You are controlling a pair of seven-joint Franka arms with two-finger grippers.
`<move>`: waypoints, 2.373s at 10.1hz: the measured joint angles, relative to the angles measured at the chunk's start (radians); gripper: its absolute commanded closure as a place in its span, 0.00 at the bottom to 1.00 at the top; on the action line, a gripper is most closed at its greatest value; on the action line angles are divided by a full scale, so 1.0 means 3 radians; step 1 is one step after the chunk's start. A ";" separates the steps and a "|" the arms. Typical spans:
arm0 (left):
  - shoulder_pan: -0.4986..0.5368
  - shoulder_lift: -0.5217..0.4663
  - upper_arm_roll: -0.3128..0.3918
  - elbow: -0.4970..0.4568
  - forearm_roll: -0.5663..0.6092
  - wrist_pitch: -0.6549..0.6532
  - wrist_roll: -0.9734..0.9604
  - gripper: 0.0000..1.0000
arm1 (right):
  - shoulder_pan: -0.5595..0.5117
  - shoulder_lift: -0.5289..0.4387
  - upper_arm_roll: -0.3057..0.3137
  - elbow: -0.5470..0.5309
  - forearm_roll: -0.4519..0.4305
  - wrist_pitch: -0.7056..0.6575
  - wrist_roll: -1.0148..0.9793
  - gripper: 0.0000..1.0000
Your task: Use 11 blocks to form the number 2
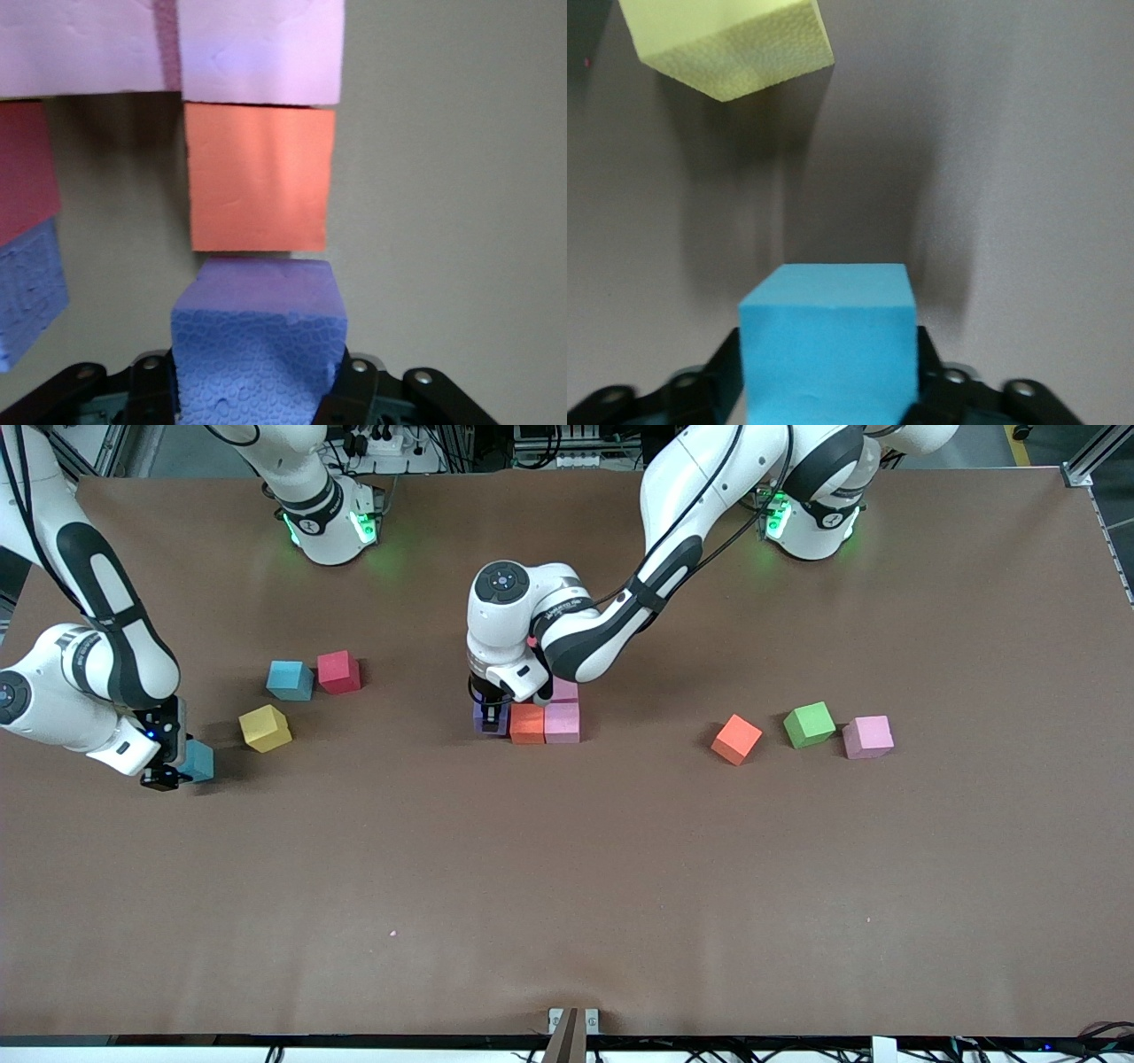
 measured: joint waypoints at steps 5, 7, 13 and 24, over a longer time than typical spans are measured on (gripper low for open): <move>-0.0026 0.0063 0.0031 0.0021 -0.0001 0.0079 0.0000 0.49 | 0.0001 -0.0084 0.0038 0.0047 0.0004 -0.0037 0.0053 0.78; -0.0052 0.0087 0.0034 0.0022 -0.0001 0.0079 0.0000 0.49 | 0.0046 -0.0219 0.0163 0.0085 0.0006 -0.0105 0.0436 0.78; -0.0062 0.0149 0.0059 0.0026 -0.0001 0.0083 0.0000 0.49 | 0.0792 -0.0489 0.0230 0.0155 0.0009 -0.0150 0.2368 0.78; -0.0069 0.0235 0.0148 0.0028 -0.0001 0.0253 0.0000 0.19 | 0.1181 -0.0773 0.0235 0.0177 0.0356 -0.0334 0.3686 0.78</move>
